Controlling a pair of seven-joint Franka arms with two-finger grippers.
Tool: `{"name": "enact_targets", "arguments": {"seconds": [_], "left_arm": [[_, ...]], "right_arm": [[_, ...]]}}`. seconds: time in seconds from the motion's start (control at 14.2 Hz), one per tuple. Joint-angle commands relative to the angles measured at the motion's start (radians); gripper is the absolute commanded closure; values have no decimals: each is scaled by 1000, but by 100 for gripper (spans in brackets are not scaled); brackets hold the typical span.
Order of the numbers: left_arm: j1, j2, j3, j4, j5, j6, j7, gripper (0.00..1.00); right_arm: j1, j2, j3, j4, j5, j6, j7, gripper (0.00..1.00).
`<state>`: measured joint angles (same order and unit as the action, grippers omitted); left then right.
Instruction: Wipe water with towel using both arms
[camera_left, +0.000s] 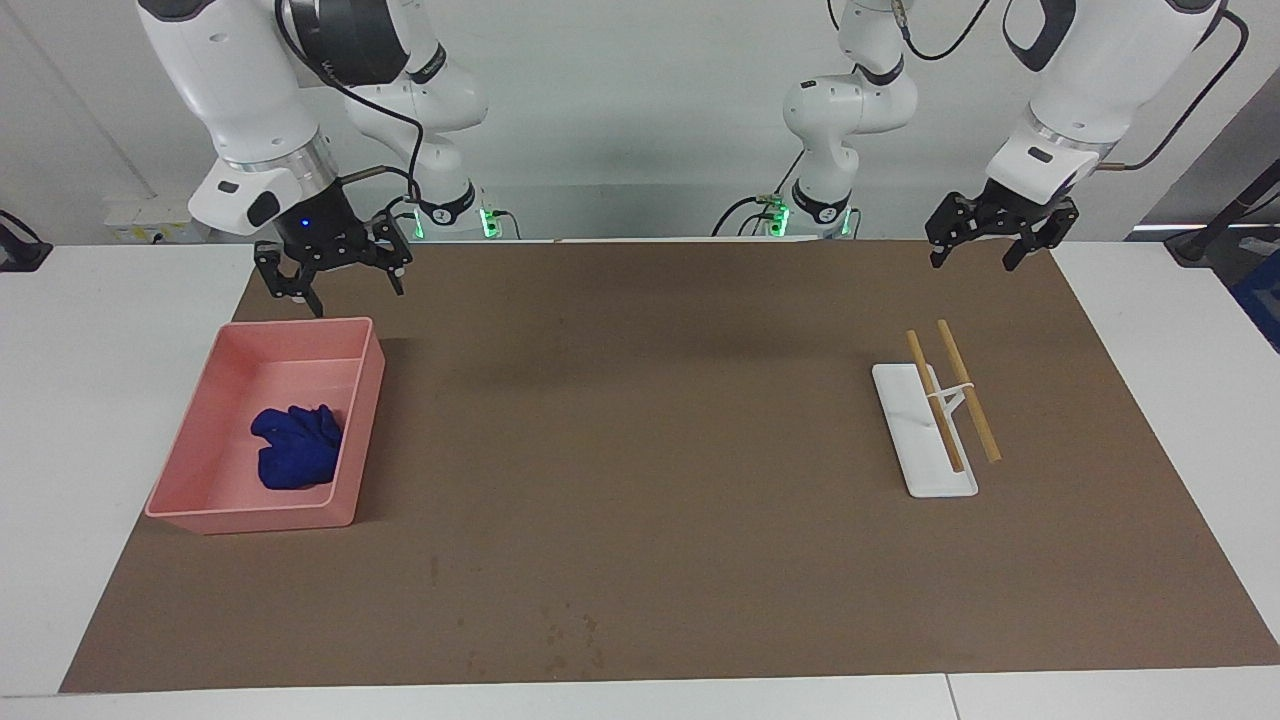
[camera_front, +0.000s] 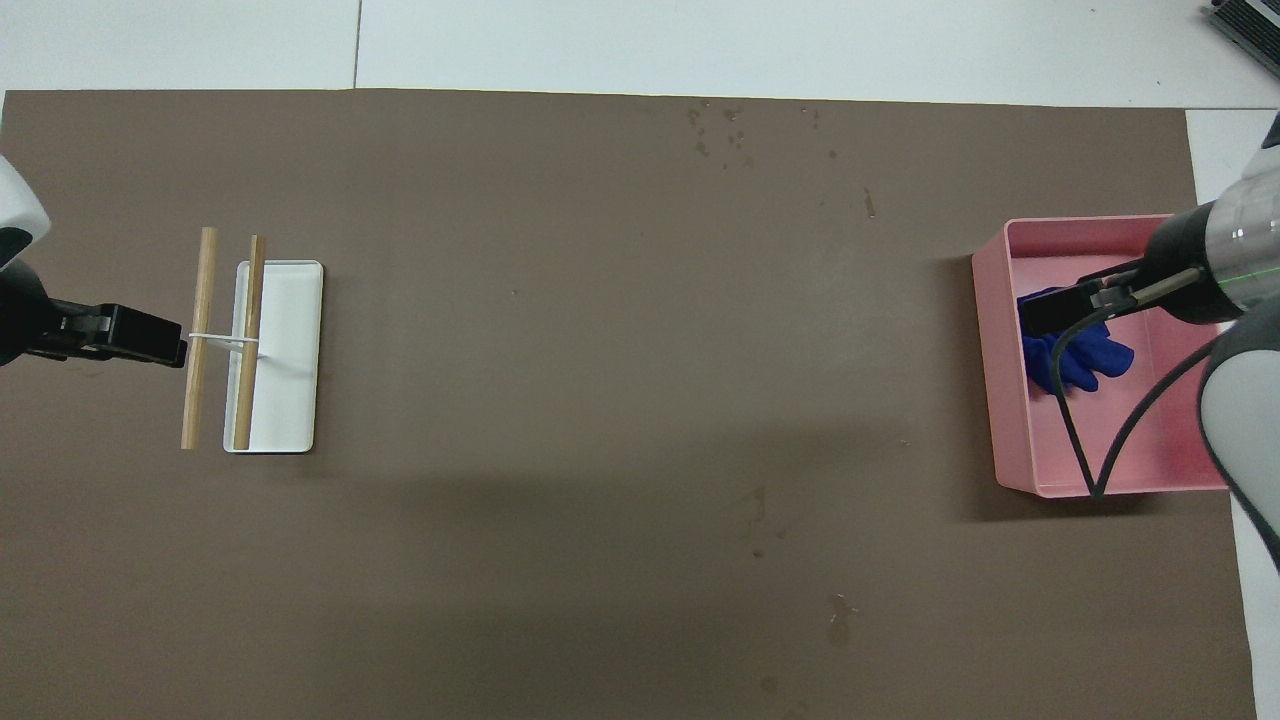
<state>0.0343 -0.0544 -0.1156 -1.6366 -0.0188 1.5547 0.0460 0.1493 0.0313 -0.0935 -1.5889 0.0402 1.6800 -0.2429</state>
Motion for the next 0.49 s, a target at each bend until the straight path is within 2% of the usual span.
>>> {"name": "enact_targets", "arguments": {"seconds": [0.0,0.21,0.42], "left_arm": [[-1,-13,1,-3,19,-5,0,0],[-4,-13,1,-3,19,11,-3,0],[4,-12,4,-3,13,54,0,0]], "right_arm": [[-30,52,4,72,-11,-37,14,0],[-34,26,6,17,-10,-42,11,0],[-65,18,17,4,-8,-48,7,0]]}}
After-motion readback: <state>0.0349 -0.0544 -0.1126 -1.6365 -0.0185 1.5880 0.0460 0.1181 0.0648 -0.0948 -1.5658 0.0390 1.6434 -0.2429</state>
